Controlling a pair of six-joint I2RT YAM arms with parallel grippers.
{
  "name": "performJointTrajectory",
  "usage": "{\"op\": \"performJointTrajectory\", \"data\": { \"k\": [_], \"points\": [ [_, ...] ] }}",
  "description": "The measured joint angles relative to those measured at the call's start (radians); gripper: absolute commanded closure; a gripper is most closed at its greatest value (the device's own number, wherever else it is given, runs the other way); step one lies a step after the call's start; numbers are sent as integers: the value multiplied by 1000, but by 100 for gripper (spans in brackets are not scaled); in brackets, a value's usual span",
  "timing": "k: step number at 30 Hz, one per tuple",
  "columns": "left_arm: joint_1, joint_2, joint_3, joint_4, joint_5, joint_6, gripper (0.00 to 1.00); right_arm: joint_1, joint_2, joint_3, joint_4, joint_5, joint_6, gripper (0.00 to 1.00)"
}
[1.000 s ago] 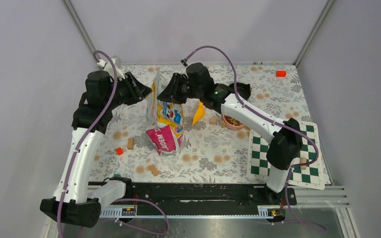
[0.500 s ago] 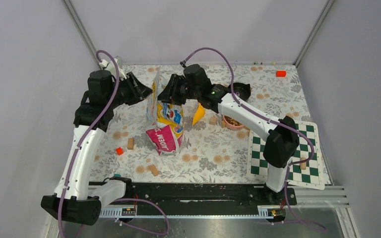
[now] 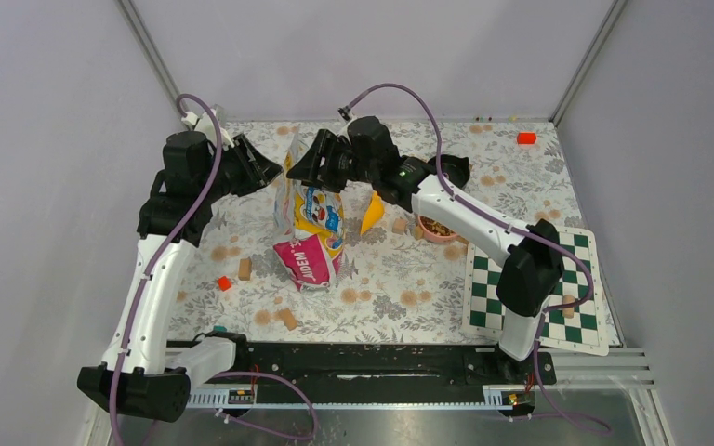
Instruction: Serve the pet food
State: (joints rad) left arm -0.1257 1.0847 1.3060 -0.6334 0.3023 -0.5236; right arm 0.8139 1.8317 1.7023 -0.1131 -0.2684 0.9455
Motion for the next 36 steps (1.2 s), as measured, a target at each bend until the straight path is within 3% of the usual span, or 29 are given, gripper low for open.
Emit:
{"op": "performJointTrajectory", "data": {
  "k": [5, 14, 19, 25, 36],
  "points": [
    [1, 0, 0, 0, -3, 0, 63, 0, 0, 0, 8, -16, 18, 69],
    [1, 13, 0, 0, -3, 0, 63, 0, 0, 0, 6, -20, 24, 93],
    [1, 29, 0, 0, 2, 0, 63, 0, 0, 0, -12, -10, 19, 90],
    [1, 49, 0, 1, 18, -2, 63, 0, 1, 0, -35, -5, 0, 71],
    [1, 73, -7, 6, 47, -5, 63, 0, 8, 2, -41, -6, -19, 76]
  ]
}}
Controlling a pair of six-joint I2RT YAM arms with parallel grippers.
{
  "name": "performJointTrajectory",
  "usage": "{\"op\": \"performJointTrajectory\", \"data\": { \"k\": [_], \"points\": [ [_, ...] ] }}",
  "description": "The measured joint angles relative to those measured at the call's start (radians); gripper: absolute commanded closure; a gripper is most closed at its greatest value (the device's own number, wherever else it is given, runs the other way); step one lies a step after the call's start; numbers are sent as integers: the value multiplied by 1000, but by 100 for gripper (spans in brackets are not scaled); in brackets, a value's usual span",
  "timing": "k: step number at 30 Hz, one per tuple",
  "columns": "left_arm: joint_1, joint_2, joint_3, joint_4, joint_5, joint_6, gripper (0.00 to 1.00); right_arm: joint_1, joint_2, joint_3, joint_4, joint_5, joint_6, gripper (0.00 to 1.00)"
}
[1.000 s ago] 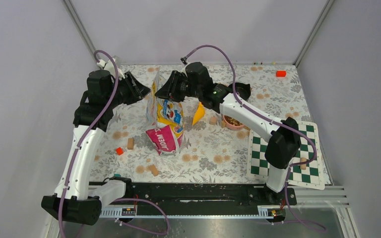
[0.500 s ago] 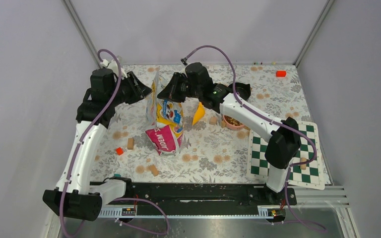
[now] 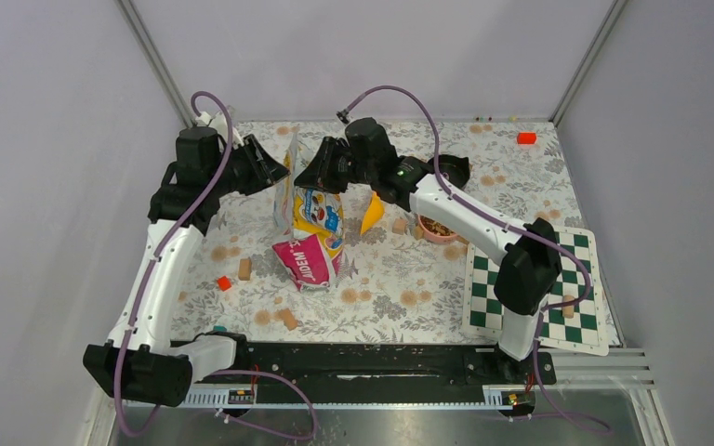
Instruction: Serve the pet food
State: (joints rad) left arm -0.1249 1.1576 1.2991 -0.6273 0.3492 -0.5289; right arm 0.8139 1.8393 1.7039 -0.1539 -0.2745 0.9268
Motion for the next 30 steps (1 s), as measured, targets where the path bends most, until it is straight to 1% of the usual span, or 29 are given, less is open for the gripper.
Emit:
{"op": "performJointTrajectory", "data": {
  "k": [4, 9, 13, 15, 16, 18, 21, 23, 26, 30],
  "points": [
    [0, 5, -2, 1, 11, 0, 63, 0, 39, 44, -14, -23, 1, 77],
    [0, 8, -17, 2, 15, 1, 63, 0, 62, 62, -23, -37, 5, 85],
    [0, 16, -18, 1, 15, 1, 64, 0, 62, 65, -23, -39, 6, 97],
    [0, 16, -21, 2, 15, 1, 65, 0, 62, 66, -22, -40, 6, 97],
    [0, 16, -23, 2, 15, 2, 66, 0, 62, 66, -22, -41, 6, 95],
    [0, 18, -25, 0, 14, 5, 67, 0, 62, 66, -21, -42, 6, 89],
    [0, 21, -25, -1, 13, 10, 69, 0, 62, 66, -18, -48, 11, 75],
    [0, 23, -25, -2, 8, 14, 70, -1, 62, 66, -21, -53, 14, 68],
    [2, 23, -25, -3, 1, 16, 71, -2, 62, 66, -19, -61, 23, 63],
    [2, 23, -25, -3, -6, 16, 73, -3, 62, 66, -16, -71, 36, 62]
  ]
}}
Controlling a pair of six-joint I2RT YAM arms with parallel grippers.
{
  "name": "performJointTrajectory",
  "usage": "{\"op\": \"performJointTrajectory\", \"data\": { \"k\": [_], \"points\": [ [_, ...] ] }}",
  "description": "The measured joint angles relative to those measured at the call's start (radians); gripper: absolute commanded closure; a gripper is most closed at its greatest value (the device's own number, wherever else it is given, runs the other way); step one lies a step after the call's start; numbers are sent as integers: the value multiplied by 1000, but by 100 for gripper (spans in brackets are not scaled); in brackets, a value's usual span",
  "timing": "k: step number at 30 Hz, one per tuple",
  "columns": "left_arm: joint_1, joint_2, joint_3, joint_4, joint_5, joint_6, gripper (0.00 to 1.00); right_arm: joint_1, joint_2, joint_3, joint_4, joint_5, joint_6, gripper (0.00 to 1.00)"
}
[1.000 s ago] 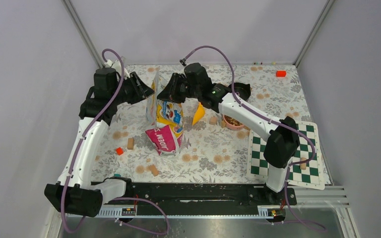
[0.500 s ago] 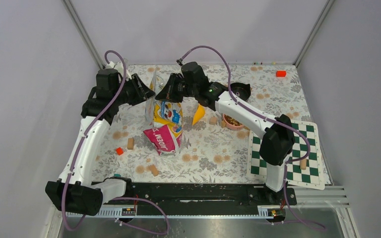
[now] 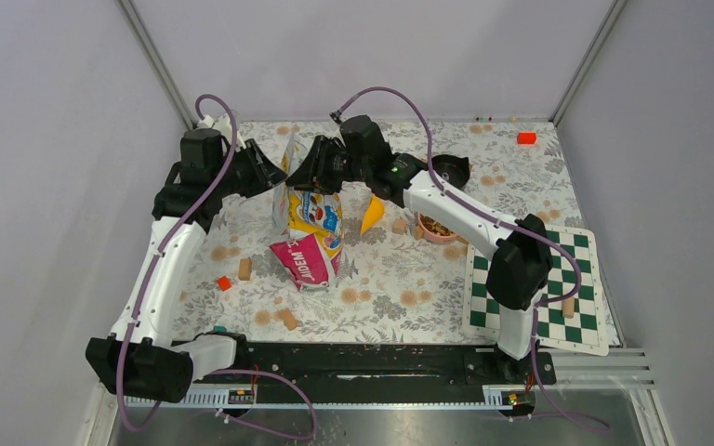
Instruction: Serve the pet food
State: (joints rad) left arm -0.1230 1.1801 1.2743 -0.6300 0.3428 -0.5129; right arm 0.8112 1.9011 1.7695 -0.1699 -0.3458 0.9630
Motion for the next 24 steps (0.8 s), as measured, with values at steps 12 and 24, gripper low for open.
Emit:
{"op": "performJointTrajectory", "data": {
  "k": [12, 24],
  "points": [
    [0, 0, 0, 3, -1, 0, 78, 0, 0, 0, 29, -35, 46, 93],
    [0, 2, 0, 3, 8, 1, 79, 0, 4, -5, 36, -39, 49, 100]
  ]
}}
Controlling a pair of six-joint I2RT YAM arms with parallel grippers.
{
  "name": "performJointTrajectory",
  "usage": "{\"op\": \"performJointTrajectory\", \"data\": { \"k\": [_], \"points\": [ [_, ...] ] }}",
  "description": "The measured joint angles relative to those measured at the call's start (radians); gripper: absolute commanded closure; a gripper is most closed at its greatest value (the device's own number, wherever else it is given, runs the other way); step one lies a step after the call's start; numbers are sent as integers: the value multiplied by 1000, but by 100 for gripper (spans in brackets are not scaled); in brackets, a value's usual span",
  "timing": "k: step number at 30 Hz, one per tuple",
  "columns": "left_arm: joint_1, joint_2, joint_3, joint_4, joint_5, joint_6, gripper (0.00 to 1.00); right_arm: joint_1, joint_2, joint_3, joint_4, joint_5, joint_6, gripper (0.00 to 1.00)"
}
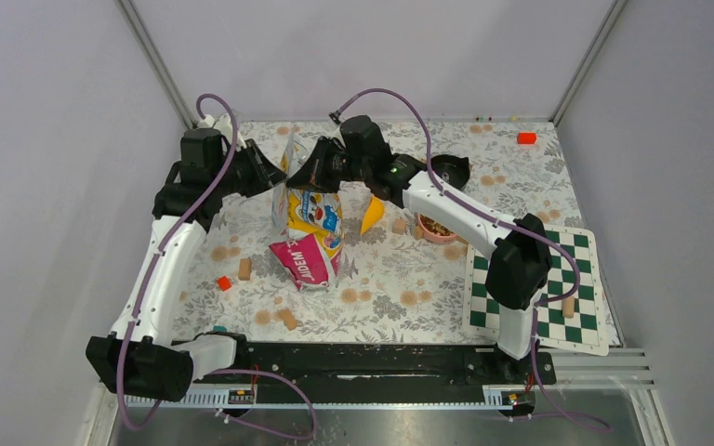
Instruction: Serve the pet food
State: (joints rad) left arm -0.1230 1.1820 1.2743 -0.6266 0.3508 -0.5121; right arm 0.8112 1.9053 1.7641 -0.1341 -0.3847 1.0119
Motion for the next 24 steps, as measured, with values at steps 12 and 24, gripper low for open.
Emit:
{"op": "performJointTrajectory", "data": {
  "k": [12, 24],
  "points": [
    [0, 33, 17, -9, 35, 33, 100, -2, 0, -8, -17, 13, -60, 100],
    [-13, 24, 23, -31, -5, 62, 100, 16, -14, -8, -61, 99, -140, 100]
  ]
}}
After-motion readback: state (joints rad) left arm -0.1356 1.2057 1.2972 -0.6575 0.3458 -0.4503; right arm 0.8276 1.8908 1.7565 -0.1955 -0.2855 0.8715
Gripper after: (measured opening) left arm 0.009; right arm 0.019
